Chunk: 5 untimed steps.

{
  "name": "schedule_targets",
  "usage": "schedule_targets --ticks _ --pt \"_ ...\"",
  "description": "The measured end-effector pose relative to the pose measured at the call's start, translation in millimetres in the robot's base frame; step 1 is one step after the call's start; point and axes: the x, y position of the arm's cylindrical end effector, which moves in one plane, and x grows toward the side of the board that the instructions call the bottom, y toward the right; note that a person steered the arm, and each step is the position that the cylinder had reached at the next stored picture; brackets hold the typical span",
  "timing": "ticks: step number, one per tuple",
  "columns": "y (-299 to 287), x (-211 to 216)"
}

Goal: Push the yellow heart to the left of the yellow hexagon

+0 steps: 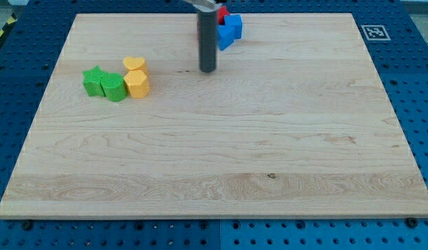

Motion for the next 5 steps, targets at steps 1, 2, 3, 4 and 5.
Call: schedule_targets --ticks 1,2,3,4,5 --pt "-42.1 -9.1" --pt "-85.4 -10.0" --pt "-112.9 -10.0" --pt "-113.9 -10.0" --pt "-122.7 -3.0"
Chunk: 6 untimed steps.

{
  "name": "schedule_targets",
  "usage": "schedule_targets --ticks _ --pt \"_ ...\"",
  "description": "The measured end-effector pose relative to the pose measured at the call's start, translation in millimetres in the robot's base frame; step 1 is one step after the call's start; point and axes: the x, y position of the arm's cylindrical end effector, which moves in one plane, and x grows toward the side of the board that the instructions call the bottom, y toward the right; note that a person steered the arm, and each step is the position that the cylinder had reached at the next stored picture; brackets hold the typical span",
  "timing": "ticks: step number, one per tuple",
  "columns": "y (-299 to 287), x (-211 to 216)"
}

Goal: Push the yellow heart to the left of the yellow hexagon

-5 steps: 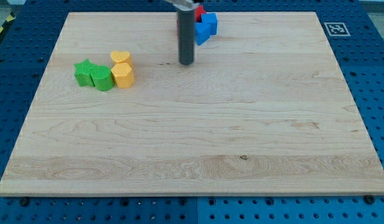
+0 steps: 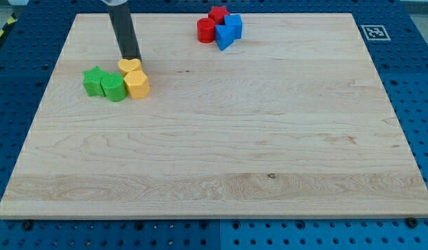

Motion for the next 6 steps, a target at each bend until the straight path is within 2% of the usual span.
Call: schedule_targets --ticks 2,6 --pt "-1.6 55.5" --pt "-25.4 65.9"
